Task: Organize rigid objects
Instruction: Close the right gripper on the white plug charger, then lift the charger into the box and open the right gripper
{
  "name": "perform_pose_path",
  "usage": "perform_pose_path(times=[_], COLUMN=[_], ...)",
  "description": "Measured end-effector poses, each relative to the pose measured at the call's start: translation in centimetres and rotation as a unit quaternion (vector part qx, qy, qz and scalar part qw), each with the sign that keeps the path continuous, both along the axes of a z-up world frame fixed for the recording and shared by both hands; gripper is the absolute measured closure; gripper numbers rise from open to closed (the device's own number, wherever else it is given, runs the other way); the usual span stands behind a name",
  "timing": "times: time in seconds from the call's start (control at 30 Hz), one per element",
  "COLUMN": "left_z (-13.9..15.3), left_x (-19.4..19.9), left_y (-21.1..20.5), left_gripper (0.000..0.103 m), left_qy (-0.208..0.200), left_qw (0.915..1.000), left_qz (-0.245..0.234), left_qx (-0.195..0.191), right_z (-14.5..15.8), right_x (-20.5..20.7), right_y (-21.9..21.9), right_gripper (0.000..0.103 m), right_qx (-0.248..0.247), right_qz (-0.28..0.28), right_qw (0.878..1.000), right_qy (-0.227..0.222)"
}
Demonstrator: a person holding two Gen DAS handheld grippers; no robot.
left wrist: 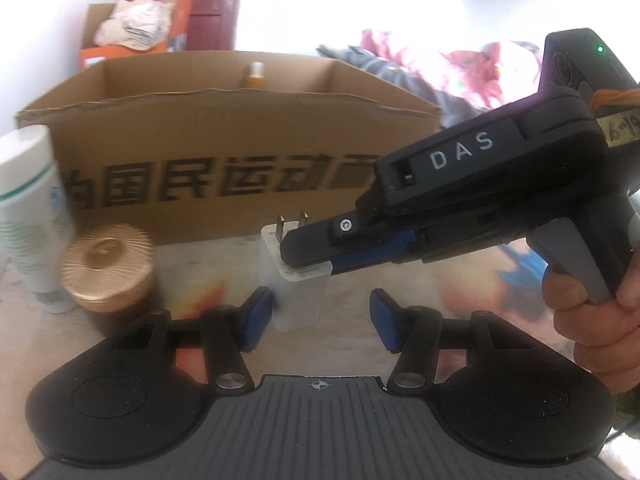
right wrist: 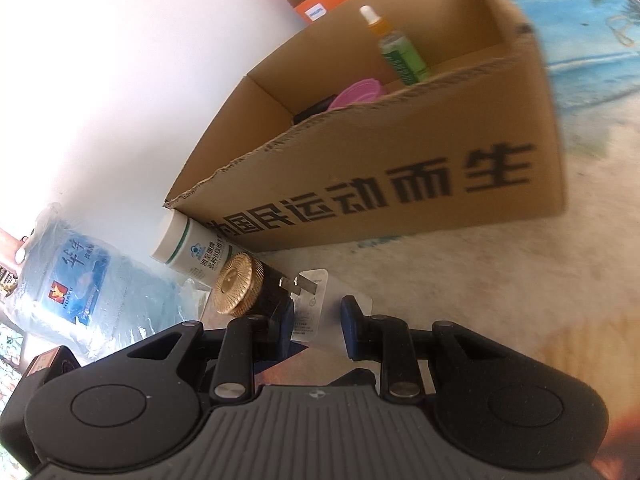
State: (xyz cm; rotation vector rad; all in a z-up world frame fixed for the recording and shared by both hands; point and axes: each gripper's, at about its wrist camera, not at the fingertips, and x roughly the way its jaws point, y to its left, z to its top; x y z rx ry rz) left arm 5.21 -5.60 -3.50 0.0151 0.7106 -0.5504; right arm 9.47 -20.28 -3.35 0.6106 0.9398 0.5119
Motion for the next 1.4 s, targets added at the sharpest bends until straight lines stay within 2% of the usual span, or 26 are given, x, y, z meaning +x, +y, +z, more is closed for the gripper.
perform_pose_path(times=[0.2, 0.33, 0.63, 0.73, 0.8, 0.87, 1.0, 1.4], left_z=[-0.1, 0.0, -0.4, -0.5, -0.6, -0.6, -0.9, 0.0], left_x=[-1.4, -1.5, 0.1, 0.0, 0.0, 0.1, 0.1, -1.2], left_y=[-1.4, -2.4, -3.9, -4.2, -4.4, -4.3, -4.3, -3.6], left_gripper=[0.048, 0.048, 0.049, 0.052, 0.058, 0.061, 0.068, 0.076], left_qy=[0.009, -0.011, -0.02, -0.023, -0.028, -0.028, -0.03, -0.032], left_qw=[0.9986, 0.9989, 0.9981, 0.9975, 0.9971, 0.9972, 0.997, 0.9978], left_qz=[-0.05, -0.045, -0.03, -0.023, -0.017, -0.013, -0.005, 0.013], left_qx=[-0.014, 0.009, 0.051, 0.062, 0.069, 0.069, 0.071, 0.057], right_z=[-0.1, 0.1, 0.4, 0.4, 0.4, 0.3, 0.0, 1.1], right_x=[-2.6, -2.9, -2.5, -2.4, -2.3, -2.2, -2.0, -3.1], right_y=[-2.4, -2.7, -2.1, -1.9, -1.8, -1.7, -1.5, -1.4], right_gripper=[0.076, 0.075, 0.073, 0.072, 0.07, 0.065, 0.063, 0.071], right_qx=[0.008, -0.001, -0.019, -0.021, -0.021, -0.023, -0.017, -0.02], right_qz=[-0.03, -0.046, -0.039, -0.035, -0.035, -0.035, -0.039, -0.039], right_qw=[0.999, 0.999, 0.999, 0.999, 0.999, 0.999, 0.999, 0.999], right_qy=[0.015, 0.009, -0.004, -0.005, -0.004, -0.002, -0.002, -0.028])
